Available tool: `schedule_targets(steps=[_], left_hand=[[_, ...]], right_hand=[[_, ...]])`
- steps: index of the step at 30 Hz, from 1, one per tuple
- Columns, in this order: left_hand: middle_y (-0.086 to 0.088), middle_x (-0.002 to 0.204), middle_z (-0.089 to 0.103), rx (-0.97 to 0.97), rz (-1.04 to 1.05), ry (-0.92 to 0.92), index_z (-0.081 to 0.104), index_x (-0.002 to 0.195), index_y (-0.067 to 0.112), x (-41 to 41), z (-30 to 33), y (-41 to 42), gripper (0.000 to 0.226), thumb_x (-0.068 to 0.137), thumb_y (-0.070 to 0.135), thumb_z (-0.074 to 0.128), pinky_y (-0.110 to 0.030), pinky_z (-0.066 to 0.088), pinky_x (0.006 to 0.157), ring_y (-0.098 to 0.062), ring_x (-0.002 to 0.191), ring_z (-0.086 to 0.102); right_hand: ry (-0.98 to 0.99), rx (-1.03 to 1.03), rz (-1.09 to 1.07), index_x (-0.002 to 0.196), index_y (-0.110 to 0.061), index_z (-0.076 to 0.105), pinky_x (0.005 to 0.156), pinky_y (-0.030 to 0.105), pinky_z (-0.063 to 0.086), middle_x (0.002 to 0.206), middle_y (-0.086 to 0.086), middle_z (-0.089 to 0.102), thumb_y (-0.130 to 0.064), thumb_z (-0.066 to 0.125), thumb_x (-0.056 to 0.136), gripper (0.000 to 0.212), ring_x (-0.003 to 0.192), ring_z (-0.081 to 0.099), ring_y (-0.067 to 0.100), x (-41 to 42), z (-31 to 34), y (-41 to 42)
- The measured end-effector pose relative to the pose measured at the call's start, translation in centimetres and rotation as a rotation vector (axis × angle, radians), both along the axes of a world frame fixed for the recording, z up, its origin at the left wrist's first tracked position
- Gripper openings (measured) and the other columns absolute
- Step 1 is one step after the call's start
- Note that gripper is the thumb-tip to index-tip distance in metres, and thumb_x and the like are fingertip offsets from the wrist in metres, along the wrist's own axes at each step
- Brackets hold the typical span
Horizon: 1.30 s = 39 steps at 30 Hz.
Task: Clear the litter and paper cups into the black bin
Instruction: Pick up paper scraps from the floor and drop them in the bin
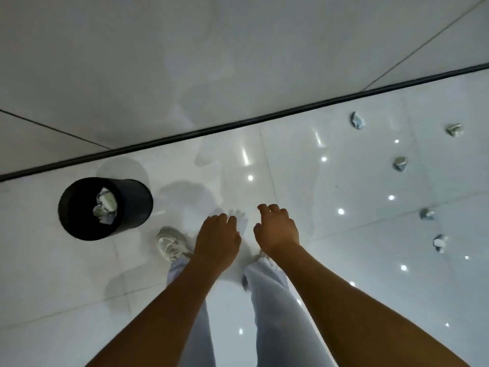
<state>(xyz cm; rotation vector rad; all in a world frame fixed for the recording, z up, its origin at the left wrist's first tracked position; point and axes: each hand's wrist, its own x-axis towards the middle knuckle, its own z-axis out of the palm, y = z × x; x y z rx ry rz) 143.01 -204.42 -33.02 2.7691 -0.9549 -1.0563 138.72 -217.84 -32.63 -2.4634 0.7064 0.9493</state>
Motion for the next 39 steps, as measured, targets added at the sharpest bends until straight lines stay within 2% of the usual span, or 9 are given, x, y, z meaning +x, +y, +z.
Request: schedule_targets(steps=[12,16,21,28,32,39], left_hand=[[-0.001,0.136,0.049,-0.017,-0.313,0.002,0.043,0.134,0.017,-7.1,1.8,-20.3,0.04,0.1,0.036,0.034,-0.025,0.029,0.107,-0.016,0.125,0.045],[-0.001,0.13,0.053,-0.033,-0.415,0.015,0.047,0.129,0.017,-6.9,1.6,-25.1,0.035,0.099,0.033,0.037,-0.026,0.034,0.103,-0.017,0.12,0.048],[-0.002,0.13,0.053,-0.024,-0.55,0.005,0.046,0.131,0.016,-4.4,0.7,-31.6,0.038,0.098,0.034,0.037,-0.025,0.034,0.103,-0.017,0.117,0.049],[-0.005,0.119,0.056,0.001,-0.668,0.017,0.051,0.119,0.014,1.3,-0.5,-43.0,0.029,0.097,0.031,0.04,-0.028,0.036,0.095,-0.021,0.109,0.051],[-0.008,0.121,0.055,0.056,-0.747,-0.001,0.048,0.125,0.012,4.2,-1.4,-48.8,0.034,0.098,0.031,0.038,-0.031,0.038,0.096,-0.023,0.112,0.05],[-0.008,0.12,0.055,0.085,-0.774,0.017,0.051,0.124,0.01,4.0,-2.7,-57.7,0.036,0.097,0.03,0.039,-0.031,0.038,0.094,-0.024,0.112,0.05]], right_hand=[[-0.039,-0.001,-0.391,0.139,-0.017,0.04,0.094,0.031,0.045,0.133,0.005,0.05,-0.019,0.045,0.095,0.044,0.117,0.05,0.021,-12.2,1.2,-17.1],[-0.032,0.003,-0.542,0.139,-0.018,0.04,0.094,0.033,0.046,0.133,0.006,0.05,-0.022,0.046,0.095,0.045,0.118,0.049,0.022,-13.6,1.1,-20.6],[-0.032,0.017,-0.727,0.14,-0.018,0.039,0.094,0.035,0.044,0.135,0.007,0.048,-0.022,0.047,0.094,0.047,0.121,0.047,0.024,-13.2,0.5,-25.7],[-0.083,0.013,-0.877,0.141,-0.018,0.039,0.088,0.035,0.045,0.134,0.008,0.047,-0.022,0.048,0.094,0.047,0.12,0.046,0.024,-8.8,-0.7,-36.1],[-0.157,0.023,-0.954,0.14,-0.017,0.04,0.091,0.037,0.047,0.134,0.009,0.048,-0.023,0.049,0.094,0.046,0.119,0.048,0.025,-6.2,-1.7,-41.6],[-0.121,0.099,-1.095,0.138,-0.017,0.04,0.094,0.04,0.048,0.136,0.009,0.046,-0.021,0.05,0.093,0.046,0.125,0.044,0.027,-7.6,-3.6,-48.9]])
